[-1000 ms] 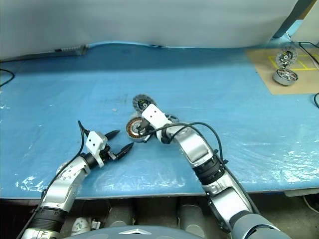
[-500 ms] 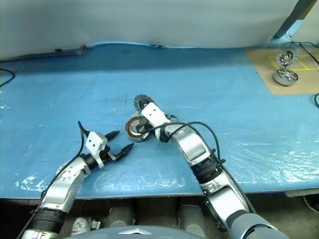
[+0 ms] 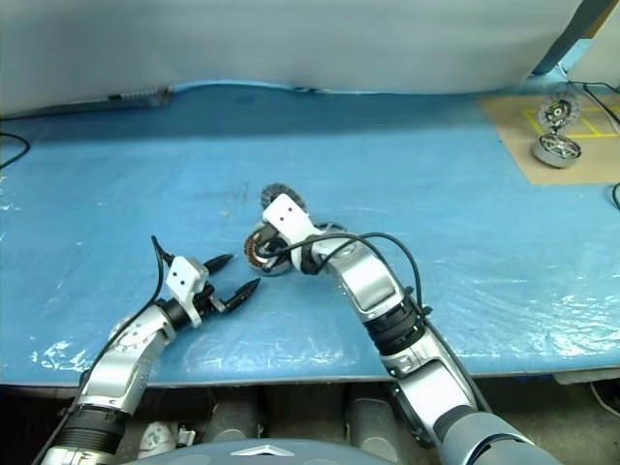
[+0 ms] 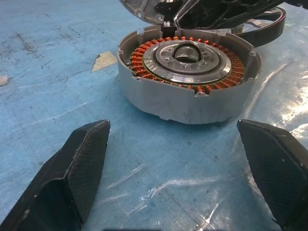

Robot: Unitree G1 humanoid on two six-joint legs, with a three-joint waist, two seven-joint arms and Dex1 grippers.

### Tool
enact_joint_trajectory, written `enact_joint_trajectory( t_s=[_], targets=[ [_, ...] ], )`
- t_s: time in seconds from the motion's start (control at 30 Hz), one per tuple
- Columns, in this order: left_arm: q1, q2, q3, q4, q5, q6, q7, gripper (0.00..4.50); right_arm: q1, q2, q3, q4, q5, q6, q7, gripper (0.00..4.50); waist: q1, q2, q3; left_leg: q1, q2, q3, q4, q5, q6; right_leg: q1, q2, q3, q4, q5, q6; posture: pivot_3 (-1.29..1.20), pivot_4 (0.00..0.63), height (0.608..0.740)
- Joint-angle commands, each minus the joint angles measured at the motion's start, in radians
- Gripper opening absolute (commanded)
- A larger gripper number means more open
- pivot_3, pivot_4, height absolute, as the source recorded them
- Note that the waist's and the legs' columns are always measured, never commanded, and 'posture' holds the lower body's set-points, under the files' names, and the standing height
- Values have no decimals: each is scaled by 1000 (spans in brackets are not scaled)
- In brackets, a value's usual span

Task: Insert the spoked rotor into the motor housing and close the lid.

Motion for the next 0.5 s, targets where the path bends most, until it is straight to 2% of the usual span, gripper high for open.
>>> enact_joint_trajectory(
  t_s=[0.03,0.27,0.5],
  targets=[
    [3,3,8,-40,-6,-6,5,4500,-10,13,-1,-28,14,-5,0,21,0,0,0,0,0,0,0,0,0,0,0,0,0,0,0,0,150,740],
    [5,5,9,-50,-8,3,7,4500,-29,16,-31,5,-15,-26,-63,21,0,0,0,0,0,0,0,0,0,0,0,0,0,0,0,0,150,740],
    [0,1,5,-58,-7,13,9,4500,-21,-8,-20,4,-23,-28,-66,21,0,0,0,0,0,0,0,0,0,0,0,0,0,0,0,0,150,740]
  ],
)
